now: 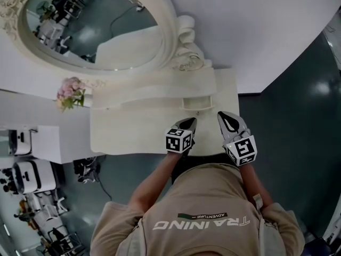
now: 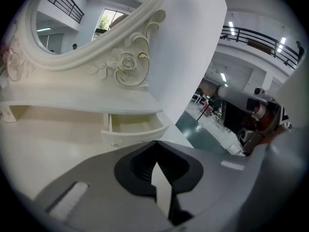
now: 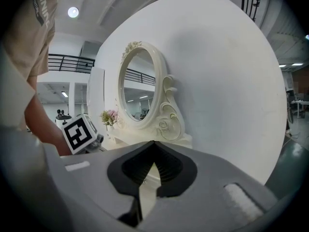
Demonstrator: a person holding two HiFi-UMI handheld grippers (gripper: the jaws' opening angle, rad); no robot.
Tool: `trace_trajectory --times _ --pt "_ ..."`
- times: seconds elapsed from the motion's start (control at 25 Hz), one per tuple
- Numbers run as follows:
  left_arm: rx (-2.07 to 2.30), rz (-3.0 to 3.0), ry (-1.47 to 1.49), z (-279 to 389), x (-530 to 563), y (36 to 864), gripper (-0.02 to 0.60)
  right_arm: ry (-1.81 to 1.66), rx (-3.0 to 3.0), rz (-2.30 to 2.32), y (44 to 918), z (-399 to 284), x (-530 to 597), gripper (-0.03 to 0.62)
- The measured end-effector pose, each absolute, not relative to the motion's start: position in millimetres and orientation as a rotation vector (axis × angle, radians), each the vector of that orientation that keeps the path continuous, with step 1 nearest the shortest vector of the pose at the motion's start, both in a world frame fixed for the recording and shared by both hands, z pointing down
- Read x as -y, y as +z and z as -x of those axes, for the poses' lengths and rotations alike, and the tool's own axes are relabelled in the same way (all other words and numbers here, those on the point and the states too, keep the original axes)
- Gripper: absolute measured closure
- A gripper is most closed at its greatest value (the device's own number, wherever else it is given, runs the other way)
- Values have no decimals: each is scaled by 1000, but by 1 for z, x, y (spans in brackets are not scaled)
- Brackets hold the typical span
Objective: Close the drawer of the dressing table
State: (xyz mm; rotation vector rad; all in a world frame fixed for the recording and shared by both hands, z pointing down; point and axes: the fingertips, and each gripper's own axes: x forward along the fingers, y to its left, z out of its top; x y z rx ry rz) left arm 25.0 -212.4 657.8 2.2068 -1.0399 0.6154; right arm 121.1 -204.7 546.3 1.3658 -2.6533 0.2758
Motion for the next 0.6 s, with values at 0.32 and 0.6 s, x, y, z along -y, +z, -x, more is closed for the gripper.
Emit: trace_trajectory --times 0.32,0.6 --pt "997 -2132 761 -34 219 708 563 236 2652 -1328 547 -117 201 592" --pt "978 -2007 789 -32 228 742 563 265 2644 -1326 555 -122 205 592"
